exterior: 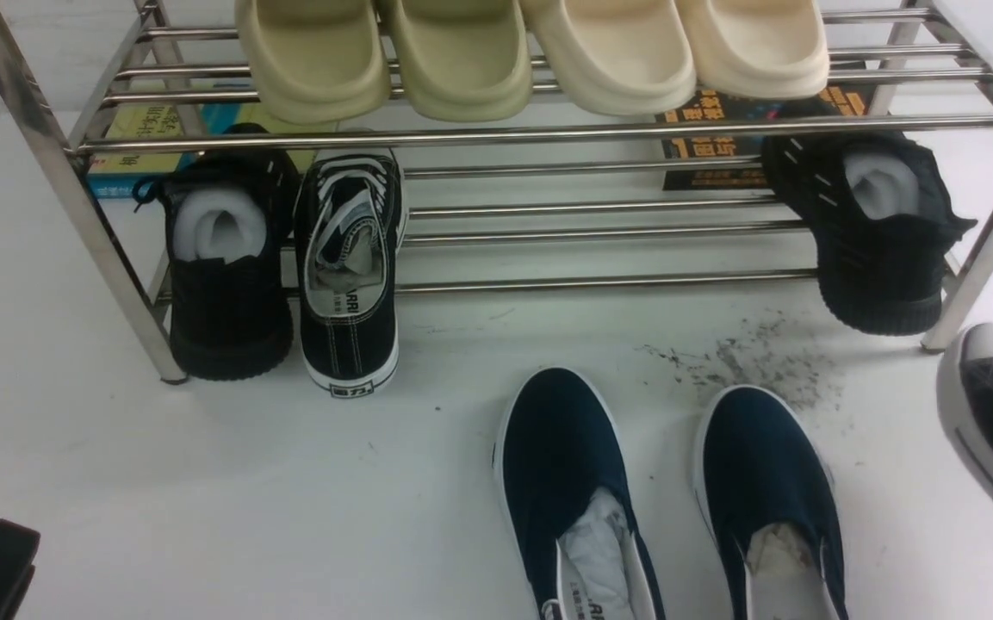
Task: Take the shoes off the shelf with your hand on the white table.
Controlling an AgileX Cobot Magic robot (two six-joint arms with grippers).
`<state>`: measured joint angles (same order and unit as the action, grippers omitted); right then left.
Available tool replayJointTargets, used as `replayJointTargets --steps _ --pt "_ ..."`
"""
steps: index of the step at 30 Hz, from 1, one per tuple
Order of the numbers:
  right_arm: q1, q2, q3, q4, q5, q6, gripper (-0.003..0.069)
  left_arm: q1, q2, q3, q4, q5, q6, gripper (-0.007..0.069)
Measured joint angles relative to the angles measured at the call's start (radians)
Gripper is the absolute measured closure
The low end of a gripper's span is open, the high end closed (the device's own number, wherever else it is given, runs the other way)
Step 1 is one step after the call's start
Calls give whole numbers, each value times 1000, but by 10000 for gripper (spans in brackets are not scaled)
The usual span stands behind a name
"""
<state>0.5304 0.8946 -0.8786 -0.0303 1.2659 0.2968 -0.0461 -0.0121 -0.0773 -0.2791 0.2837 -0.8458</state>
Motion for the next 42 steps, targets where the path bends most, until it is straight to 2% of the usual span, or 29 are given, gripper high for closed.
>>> replayJointTargets --steps 5,12,27,34,38,39,42 --pt "0 0 47 -80 -11 28 643 0 0 -1 -4 29 5 386" --pt "0 5 181 -89 -46 71 643 0 0 -1 -4 44 5 386" --pt "-12 151 193 -189 -145 102 643 0 0 -1 -12 69 5 386" --pt "-172 182 193 -150 -217 69 643 0 0 -1 -14 83 5 386" --pt "-260 201 193 -73 -256 -12 643 0 0 -1 -14 84 5 386" --pt "-292 213 193 -21 -261 -69 643 0 0 -1 -14 84 5 386" --pt "-318 232 193 30 -271 -143 643 0 0 -1 -14 84 5 386"
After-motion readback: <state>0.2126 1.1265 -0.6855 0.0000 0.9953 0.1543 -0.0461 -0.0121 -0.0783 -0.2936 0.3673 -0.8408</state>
